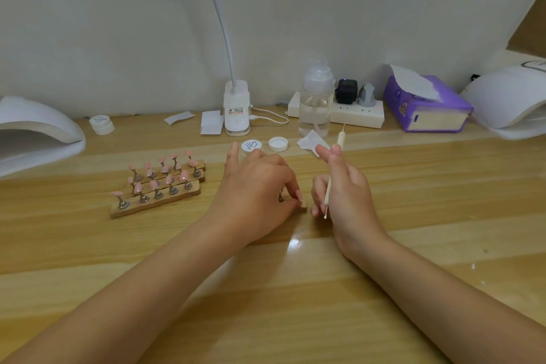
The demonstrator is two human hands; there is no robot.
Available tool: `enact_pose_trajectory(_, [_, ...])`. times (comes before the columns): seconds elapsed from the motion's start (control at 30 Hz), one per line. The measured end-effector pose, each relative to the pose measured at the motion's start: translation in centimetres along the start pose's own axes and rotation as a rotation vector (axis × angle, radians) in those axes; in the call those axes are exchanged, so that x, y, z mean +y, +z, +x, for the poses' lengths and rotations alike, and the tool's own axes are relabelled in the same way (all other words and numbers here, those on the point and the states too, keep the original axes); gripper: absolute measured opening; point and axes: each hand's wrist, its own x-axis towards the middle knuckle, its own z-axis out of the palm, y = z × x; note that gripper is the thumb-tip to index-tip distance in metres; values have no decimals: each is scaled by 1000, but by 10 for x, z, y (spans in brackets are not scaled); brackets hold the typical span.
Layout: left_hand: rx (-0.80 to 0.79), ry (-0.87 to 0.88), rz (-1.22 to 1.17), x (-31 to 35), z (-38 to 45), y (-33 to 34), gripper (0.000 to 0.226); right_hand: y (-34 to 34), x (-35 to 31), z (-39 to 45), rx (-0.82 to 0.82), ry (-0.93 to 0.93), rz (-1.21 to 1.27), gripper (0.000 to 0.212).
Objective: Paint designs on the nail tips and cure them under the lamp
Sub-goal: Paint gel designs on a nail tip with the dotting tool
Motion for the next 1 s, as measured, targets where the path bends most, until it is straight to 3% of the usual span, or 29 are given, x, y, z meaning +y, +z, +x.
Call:
enact_pose_trajectory(0.13, [81,75,-35,1,-4,1,19,-1,1,1,-4,21,5,24])
enact_pose_trajectory(0.4, [305,42,-521,-8,-19,-9,25,-2,1,3,-87,-3,-119,28])
enact_pose_trajectory(0.5, [321,-20,-605,-12,-26,-10,15,-3,1,3,-168,-51,-152,51])
enact_pose_trajectory(0.57, [348,-44,-624,-15,-30,-9,14,-4,-1,2,-170,-131,-188,56])
enact_pose_trajectory(0.7, [409,-36,-597,-15,-32,-7,23,-7,-4,4,-134,-211,-134,24])
enact_pose_trajectory(0.8, [458,-23,-620,-16,-33,-6,15,-11,-6,5,-190,-155,19,36])
enact_pose_trajectory(1.0, [496,-34,-650,-21,-34,-2,15,-12,-10,9,-67,-214,-10,15])
